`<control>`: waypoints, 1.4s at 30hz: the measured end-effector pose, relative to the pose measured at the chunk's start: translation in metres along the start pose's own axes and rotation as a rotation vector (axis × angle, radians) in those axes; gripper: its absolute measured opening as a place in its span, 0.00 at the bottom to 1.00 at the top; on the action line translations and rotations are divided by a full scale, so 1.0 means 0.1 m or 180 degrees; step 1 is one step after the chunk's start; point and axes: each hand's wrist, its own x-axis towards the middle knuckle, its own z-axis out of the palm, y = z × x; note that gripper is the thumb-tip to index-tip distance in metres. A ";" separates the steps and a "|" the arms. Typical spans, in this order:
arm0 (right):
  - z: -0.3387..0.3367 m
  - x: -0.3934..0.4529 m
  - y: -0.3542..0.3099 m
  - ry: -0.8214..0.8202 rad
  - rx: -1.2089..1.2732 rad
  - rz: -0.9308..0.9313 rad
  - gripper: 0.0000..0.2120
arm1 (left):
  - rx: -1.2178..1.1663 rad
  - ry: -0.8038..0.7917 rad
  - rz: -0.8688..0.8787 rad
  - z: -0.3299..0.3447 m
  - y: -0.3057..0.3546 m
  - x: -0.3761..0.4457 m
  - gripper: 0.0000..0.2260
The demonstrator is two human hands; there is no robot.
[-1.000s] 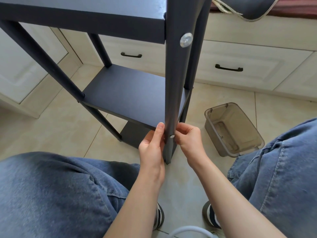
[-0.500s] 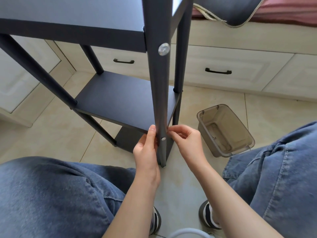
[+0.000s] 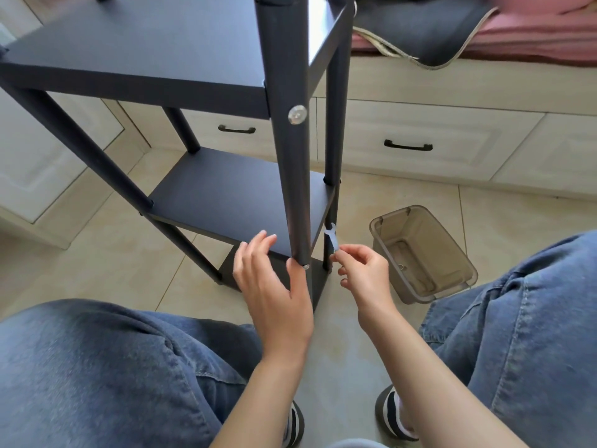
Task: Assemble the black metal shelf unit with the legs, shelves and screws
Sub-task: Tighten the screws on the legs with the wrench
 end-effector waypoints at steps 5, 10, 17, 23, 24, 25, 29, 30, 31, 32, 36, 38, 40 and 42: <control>-0.02 0.00 -0.02 -0.0019 0.0207 0.0124 0.05 | 0.0467 -0.0503 0.0390 0.05 0.02 0.05 0.25; -0.03 -0.01 -0.03 0.0021 0.0336 0.0246 0.05 | 0.1304 -0.0427 0.0398 0.11 -0.01 0.17 0.28; -0.04 0.00 -0.05 0.0092 0.0341 0.0273 0.04 | 0.1958 -0.0570 0.0386 0.13 0.00 0.25 0.31; -0.01 -0.01 -0.14 0.0264 0.0726 0.0095 0.04 | 0.1466 -0.0556 0.0596 0.07 0.00 0.26 0.21; -0.01 -0.01 -0.18 0.0333 0.0814 0.0005 0.04 | 0.1450 -0.0563 0.0636 0.06 -0.02 0.26 0.20; -0.01 0.00 -0.21 0.0399 0.0884 -0.0102 0.04 | 0.1417 -0.0609 0.0647 0.04 -0.04 0.28 0.19; -0.03 0.09 -0.37 0.0667 0.1031 -0.0381 0.06 | 0.1294 -0.1069 0.0508 -0.09 -0.11 0.36 0.18; -0.04 0.12 -0.40 0.0725 0.1024 -0.0379 0.06 | 0.1257 -0.1167 0.0499 -0.12 -0.10 0.38 0.20; -0.05 0.16 -0.44 0.0777 0.1012 -0.0355 0.07 | 0.1200 -0.1245 0.0523 -0.16 -0.08 0.40 0.23; -0.06 0.19 -0.48 0.0818 0.0997 -0.0314 0.07 | 0.1152 -0.1309 0.0560 -0.19 -0.05 0.42 0.25; -0.09 0.35 -0.70 0.0805 0.0980 -0.0286 0.08 | 0.1096 -0.1524 0.0650 -0.23 0.03 0.46 0.26; -0.10 0.39 -0.78 0.0663 0.0901 -0.0331 0.07 | 0.0933 -0.1374 0.0647 -0.22 0.02 0.43 0.26; -0.10 0.40 -0.83 0.0439 0.0849 -0.0339 0.06 | 0.0761 -0.1180 0.0505 -0.20 0.00 0.38 0.27; -0.08 0.38 -0.88 0.0221 0.0891 -0.0297 0.05 | 0.0751 -0.1073 0.0374 -0.18 -0.01 0.33 0.29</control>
